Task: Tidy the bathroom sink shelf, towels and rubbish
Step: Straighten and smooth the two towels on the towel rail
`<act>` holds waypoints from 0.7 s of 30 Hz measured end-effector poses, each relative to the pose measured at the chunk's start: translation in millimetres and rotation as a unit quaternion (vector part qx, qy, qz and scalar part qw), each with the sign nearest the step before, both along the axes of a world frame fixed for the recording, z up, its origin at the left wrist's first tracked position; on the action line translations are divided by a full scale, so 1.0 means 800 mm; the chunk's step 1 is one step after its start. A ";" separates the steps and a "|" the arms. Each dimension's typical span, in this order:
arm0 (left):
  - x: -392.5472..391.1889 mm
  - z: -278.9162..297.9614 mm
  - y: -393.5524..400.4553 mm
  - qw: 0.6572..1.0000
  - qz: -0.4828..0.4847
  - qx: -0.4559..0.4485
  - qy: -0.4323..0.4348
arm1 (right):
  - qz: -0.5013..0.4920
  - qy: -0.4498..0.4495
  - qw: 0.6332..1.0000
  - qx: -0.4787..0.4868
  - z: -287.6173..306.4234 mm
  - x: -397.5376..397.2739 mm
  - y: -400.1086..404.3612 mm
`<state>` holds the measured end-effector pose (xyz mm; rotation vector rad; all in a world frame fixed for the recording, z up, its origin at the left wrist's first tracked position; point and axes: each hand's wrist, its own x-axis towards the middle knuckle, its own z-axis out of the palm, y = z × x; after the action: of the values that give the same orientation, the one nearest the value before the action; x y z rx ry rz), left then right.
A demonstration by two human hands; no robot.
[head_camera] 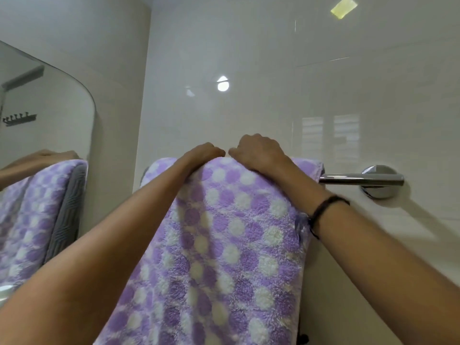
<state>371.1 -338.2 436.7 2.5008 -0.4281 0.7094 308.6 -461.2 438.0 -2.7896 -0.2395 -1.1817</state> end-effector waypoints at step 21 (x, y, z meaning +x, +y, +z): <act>-0.020 -0.040 -0.033 0.979 0.012 -0.046 -0.197 | 0.445 -0.048 0.590 0.672 -0.159 -0.026 -0.114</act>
<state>354.7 -364.7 404.4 2.2799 -0.4895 1.2134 288.1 -552.2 310.4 -0.9660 -0.4180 -0.6466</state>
